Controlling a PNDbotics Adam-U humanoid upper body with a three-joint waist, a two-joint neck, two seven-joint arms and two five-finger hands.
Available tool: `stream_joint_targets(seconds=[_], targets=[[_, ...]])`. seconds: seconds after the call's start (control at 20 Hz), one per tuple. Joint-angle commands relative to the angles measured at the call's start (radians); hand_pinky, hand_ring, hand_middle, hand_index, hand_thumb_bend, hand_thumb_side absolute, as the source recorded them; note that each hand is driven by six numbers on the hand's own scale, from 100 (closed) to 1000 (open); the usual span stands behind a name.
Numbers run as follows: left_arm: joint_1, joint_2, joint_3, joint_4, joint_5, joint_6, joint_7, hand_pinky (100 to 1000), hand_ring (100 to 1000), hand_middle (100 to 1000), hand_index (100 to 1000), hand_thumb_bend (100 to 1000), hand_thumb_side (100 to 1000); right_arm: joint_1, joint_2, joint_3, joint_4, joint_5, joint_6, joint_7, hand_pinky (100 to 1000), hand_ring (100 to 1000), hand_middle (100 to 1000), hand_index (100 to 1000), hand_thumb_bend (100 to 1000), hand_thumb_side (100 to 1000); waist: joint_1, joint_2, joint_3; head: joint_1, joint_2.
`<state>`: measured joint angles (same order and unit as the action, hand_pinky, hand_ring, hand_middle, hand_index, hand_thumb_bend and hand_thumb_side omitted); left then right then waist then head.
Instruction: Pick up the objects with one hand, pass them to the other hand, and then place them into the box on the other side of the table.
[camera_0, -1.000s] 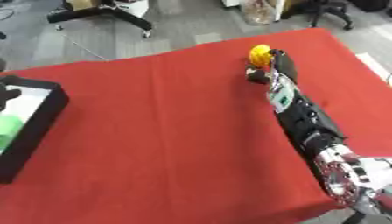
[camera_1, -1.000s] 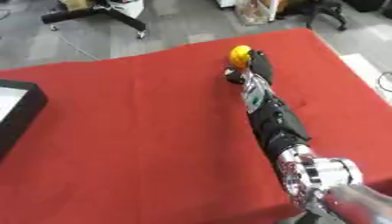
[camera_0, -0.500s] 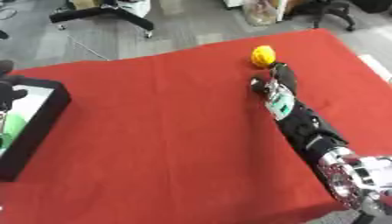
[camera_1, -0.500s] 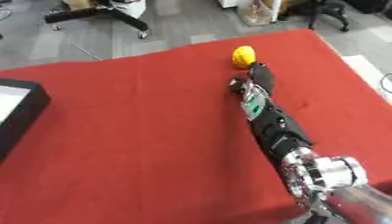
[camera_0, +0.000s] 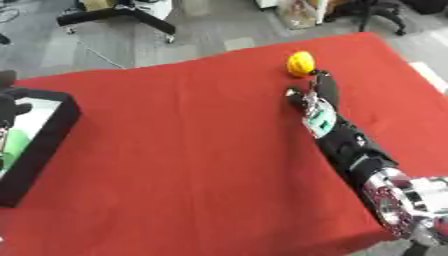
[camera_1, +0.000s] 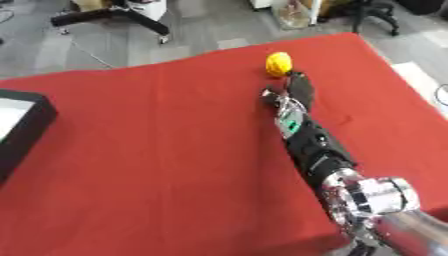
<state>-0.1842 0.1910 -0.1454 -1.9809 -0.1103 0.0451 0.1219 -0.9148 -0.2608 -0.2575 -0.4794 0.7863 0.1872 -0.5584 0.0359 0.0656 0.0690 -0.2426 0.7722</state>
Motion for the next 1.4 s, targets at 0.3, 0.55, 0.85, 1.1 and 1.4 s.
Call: stream_joint_targets(seconds=[0.3, 0.55, 0.85, 1.1, 1.4], targets=[[-0.012, -0.006, 0.001, -0.019, -0.003, -0.001, 0.004, 769, 779, 805, 785, 515, 744, -0.066, -0.052, -0.042, -0.134, 0.006, 0.009, 0.012, 853, 887, 852, 849, 334, 402, 0.0, 0.026, 0.014, -0.035, -0.002], [-0.028, -0.008, -0.004, -0.019, -0.011, -0.004, 0.002, 769, 779, 818, 785, 514, 747, -0.091, -0.093, -0.06, -0.123, 0.021, 0.047, 0.012, 860, 900, 880, 868, 341, 415, -0.008, 0.057, 0.046, -0.063, -0.002], [-0.041, -0.009, -0.004, -0.019, -0.027, -0.005, 0.004, 767, 780, 825, 784, 511, 751, -0.096, -0.163, -0.068, -0.033, -0.031, 0.108, -0.022, 863, 905, 888, 877, 325, 409, -0.021, 0.093, 0.088, -0.086, -0.003], [-0.05, -0.009, -0.008, -0.019, -0.034, -0.006, 0.004, 768, 780, 825, 784, 500, 756, -0.09, -0.197, -0.049, 0.05, -0.104, 0.117, -0.062, 856, 891, 842, 837, 262, 350, -0.024, 0.111, 0.093, -0.094, -0.019], [-0.053, -0.01, -0.012, -0.019, -0.033, -0.007, 0.001, 771, 774, 826, 783, 487, 761, -0.08, -0.196, -0.001, 0.103, -0.191, 0.047, -0.092, 824, 809, 595, 576, 100, 135, -0.02, 0.111, 0.088, -0.094, -0.017]])
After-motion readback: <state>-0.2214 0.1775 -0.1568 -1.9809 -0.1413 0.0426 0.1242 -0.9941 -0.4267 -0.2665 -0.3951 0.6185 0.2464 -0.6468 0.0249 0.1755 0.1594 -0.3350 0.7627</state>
